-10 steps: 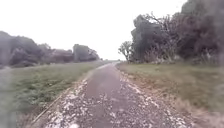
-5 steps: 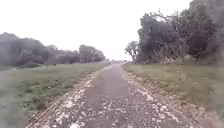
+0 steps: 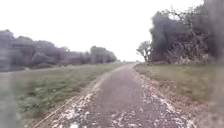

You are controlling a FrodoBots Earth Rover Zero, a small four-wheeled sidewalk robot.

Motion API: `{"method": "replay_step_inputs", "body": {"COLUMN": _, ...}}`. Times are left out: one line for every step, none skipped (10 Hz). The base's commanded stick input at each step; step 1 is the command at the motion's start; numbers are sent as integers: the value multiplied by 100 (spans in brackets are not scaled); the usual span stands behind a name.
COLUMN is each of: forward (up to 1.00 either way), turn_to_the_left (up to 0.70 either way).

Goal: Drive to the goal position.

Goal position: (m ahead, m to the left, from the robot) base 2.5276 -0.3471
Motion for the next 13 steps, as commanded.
{"method": "replay_step_inputs", "body": {"forward": 70, "turn_to_the_left": 4}}
{"method": "replay_step_inputs", "body": {"forward": 70, "turn_to_the_left": -3}}
{"method": "replay_step_inputs", "body": {"forward": 70, "turn_to_the_left": -11}}
{"method": "replay_step_inputs", "body": {"forward": 70, "turn_to_the_left": -19}}
{"method": "replay_step_inputs", "body": {"forward": 70, "turn_to_the_left": -27}}
{"method": "replay_step_inputs", "body": {"forward": 70, "turn_to_the_left": -35}}
{"method": "replay_step_inputs", "body": {"forward": 70, "turn_to_the_left": -35}}
{"method": "replay_step_inputs", "body": {"forward": 70, "turn_to_the_left": -35}}
{"method": "replay_step_inputs", "body": {"forward": 70, "turn_to_the_left": -35}}
{"method": "replay_step_inputs", "body": {"forward": 70, "turn_to_the_left": -35}}
{"method": "replay_step_inputs", "body": {"forward": 70, "turn_to_the_left": -35}}
{"method": "replay_step_inputs", "body": {"forward": 70, "turn_to_the_left": -35}}
{"method": "replay_step_inputs", "body": {"forward": 70, "turn_to_the_left": -35}}
